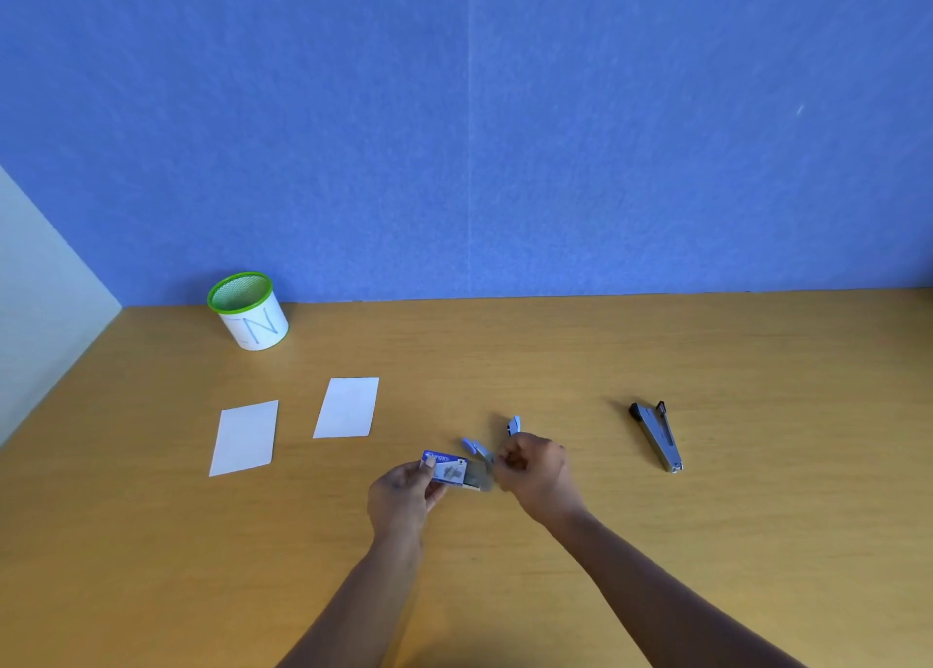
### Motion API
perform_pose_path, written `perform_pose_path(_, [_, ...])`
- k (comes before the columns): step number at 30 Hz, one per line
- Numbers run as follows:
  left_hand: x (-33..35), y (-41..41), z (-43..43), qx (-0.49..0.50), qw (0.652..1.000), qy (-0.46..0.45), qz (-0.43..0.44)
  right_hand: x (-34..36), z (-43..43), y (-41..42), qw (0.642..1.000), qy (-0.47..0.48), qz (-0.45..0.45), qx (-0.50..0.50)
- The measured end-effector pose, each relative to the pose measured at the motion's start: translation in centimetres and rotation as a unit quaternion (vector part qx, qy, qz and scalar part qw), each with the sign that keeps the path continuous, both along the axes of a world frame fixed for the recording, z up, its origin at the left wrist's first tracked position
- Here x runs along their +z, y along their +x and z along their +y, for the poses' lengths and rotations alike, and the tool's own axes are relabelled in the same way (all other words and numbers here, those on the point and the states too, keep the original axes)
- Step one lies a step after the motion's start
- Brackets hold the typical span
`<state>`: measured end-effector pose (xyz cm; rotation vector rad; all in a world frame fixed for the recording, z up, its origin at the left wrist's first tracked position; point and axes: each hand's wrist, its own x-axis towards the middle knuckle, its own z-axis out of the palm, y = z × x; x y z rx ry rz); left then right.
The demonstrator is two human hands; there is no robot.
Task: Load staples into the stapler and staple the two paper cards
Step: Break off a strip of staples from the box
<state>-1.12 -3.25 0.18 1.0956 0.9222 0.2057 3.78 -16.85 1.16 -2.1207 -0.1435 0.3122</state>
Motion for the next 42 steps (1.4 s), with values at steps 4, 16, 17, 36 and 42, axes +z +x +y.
perform_pose_path(4, [0.0, -0.1, 0.0, 0.011, 1.000, -0.018, -0.007, 0.6, -0.2, -0.1, 0.981, 0.147, 0.089, -0.093])
perform_pose_path(16, [-0.1, -0.2, 0.3, 0.035, 0.999, -0.032, -0.018, 0.2, -0.2, -0.3, 0.902, 0.310, 0.279, -0.115])
perform_pose_path(17, [-0.1, -0.2, 0.3, 0.035, 0.999, -0.033, -0.016, 0.1, -0.2, -0.4, 0.906, 0.300, 0.283, -0.097])
perform_pose_path(36, [-0.2, -0.3, -0.1, -0.008, 0.999, -0.018, -0.029, -0.7, 0.7, -0.1, 0.923, 0.286, 0.248, -0.060])
perform_pose_path(42, [0.0, -0.3, -0.3, -0.022, 0.999, -0.029, -0.039, -0.7, 0.9, 0.0, 0.923, 0.291, 0.242, -0.066])
